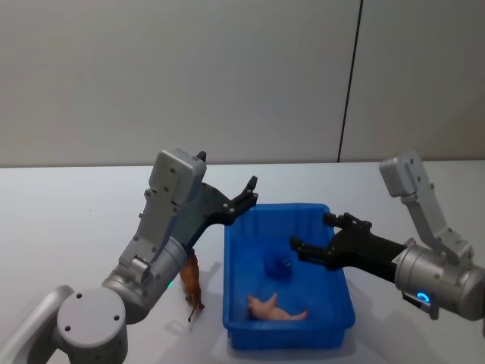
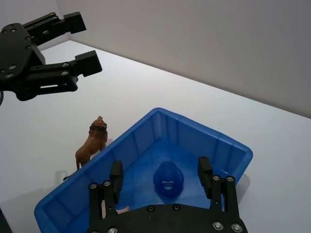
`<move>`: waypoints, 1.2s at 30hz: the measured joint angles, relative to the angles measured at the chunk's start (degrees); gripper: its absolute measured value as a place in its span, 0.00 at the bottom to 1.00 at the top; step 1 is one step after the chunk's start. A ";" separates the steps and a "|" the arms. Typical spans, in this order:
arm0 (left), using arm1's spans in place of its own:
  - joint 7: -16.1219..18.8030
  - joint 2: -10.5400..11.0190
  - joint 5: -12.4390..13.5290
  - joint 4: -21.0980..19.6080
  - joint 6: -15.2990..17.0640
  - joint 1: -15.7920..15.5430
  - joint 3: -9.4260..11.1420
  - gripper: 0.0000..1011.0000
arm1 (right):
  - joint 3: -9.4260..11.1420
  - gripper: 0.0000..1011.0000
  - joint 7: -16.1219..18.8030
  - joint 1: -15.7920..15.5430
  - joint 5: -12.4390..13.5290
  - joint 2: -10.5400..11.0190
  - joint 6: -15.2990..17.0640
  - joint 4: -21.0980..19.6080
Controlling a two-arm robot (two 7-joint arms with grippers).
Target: Pick up the two dolls from the table and place them into the box.
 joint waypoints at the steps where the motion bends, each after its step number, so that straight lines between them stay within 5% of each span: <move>1: 0.00 0.00 0.00 0.00 0.00 0.00 0.00 0.99 | 0.01 0.91 -0.10 0.00 0.06 0.03 0.01 0.00; 4: 0.00 0.00 0.00 0.00 0.00 0.00 0.00 0.99 | 0.35 0.99 -0.75 -0.28 0.67 0.51 -0.02 -0.17; 24: 0.00 0.00 0.00 0.00 0.00 0.00 0.00 0.99 | 5.05 0.99 -3.81 -7.21 6.77 7.93 -5.03 -4.13; 36: 0.28 0.51 0.14 -0.87 0.73 0.75 -0.03 0.99 | 6.44 0.99 -4.20 -9.50 8.44 10.28 -6.86 -5.30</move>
